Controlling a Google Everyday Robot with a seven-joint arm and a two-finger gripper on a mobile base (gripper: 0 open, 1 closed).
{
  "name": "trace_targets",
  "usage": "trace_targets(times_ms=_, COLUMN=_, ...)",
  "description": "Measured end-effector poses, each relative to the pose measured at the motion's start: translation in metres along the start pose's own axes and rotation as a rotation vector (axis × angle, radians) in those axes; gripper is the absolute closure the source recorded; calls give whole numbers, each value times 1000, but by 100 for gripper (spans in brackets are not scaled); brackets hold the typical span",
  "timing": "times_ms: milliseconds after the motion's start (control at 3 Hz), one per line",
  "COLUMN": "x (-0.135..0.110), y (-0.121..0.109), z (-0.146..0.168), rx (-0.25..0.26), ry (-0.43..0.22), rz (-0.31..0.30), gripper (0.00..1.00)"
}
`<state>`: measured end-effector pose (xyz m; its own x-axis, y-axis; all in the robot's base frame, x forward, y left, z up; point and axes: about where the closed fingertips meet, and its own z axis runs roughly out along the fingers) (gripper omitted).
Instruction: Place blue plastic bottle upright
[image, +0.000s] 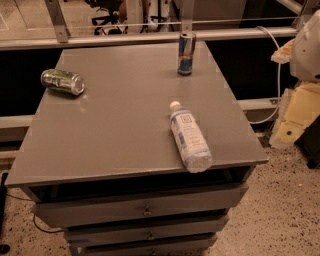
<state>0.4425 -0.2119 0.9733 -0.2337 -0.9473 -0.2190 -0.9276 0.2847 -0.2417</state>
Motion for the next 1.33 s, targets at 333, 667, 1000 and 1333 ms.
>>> trace_targets(times_ms=333, x=-20, y=-10, z=37, rx=-30, ry=-6, rz=66, gripper=0)
trace_targets(times_ms=667, x=-41, y=-26, z=86, rx=-52, ry=-9, rz=212, gripper=0)
trace_targets(times_ms=1000, x=-54, y=-44, z=120, rx=-65, ry=-36, rz=385, gripper=0)
trace_targets(times_ms=1333, x=-73, y=-58, z=144, rx=-61, ry=-64, rz=559, gripper=0)
